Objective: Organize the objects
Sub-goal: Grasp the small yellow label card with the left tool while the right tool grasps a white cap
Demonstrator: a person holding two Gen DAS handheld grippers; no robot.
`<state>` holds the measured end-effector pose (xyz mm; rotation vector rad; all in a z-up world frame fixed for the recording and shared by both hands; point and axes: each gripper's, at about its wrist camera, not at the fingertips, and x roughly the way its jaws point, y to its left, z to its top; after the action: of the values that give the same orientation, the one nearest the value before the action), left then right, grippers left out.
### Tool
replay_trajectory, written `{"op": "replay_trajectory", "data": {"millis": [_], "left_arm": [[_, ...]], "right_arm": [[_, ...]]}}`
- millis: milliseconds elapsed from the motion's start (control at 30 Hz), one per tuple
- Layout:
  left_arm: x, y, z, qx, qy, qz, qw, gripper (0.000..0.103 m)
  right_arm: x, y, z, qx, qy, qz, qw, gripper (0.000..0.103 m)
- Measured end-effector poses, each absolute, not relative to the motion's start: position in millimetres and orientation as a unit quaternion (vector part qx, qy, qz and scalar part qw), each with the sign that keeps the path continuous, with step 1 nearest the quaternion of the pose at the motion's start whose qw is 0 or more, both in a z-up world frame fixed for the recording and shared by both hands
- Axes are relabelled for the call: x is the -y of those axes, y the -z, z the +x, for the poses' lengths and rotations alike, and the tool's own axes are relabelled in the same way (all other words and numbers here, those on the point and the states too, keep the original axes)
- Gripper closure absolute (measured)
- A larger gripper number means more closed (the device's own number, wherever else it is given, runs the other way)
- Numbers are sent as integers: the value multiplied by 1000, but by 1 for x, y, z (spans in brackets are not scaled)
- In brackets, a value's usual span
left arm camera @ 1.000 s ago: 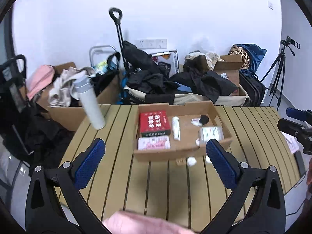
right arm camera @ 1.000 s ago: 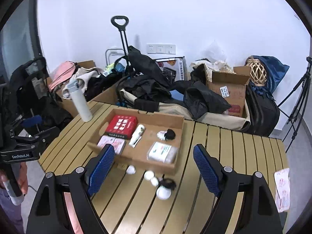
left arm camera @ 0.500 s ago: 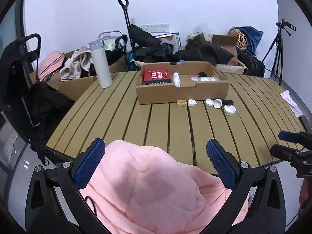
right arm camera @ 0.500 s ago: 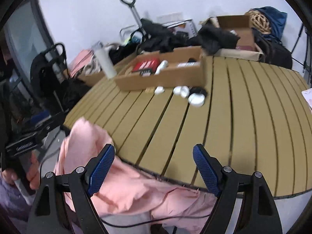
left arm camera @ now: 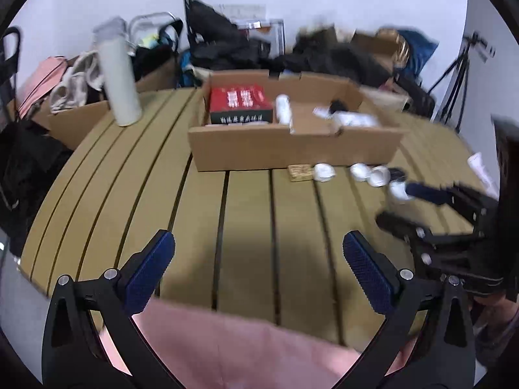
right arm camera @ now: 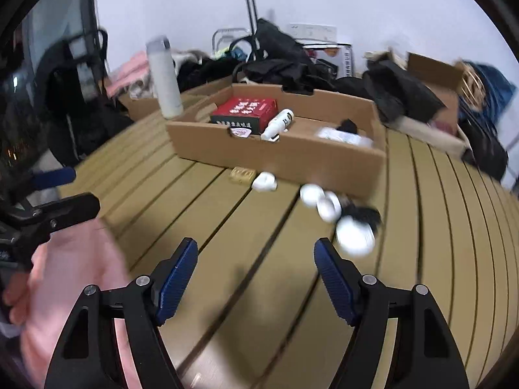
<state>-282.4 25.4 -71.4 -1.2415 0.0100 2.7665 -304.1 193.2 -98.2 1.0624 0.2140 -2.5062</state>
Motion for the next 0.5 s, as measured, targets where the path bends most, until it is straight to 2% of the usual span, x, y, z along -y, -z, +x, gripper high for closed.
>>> {"op": "replay_trajectory", "data": {"millis": [67,233,300,333,400,500], "left_arm": [[-24,78,-301,0,-908,-414,57,0],[-14,91,-334,46,-899,-430,71,1],[-19,97,-347,51,-894,-438,79,2],[-22,99,-351,50,-892,-440,84,3],[-35,104,-365,43,-888,-448,100,4],[-57,108,-382,26,-880,-458,121,10]], "right_arm": [[-180,108,-333,-89,895,387,203,41],[-161,128,-377,-88,887,399,216,48],[-156,137,-386,-90,881,412,214,62],[-156,141,-389,-93,880,417,209,75],[-160,143,-388,-90,880,415,212,77],[-170,139,-381,-95,880,418,206,94]]}}
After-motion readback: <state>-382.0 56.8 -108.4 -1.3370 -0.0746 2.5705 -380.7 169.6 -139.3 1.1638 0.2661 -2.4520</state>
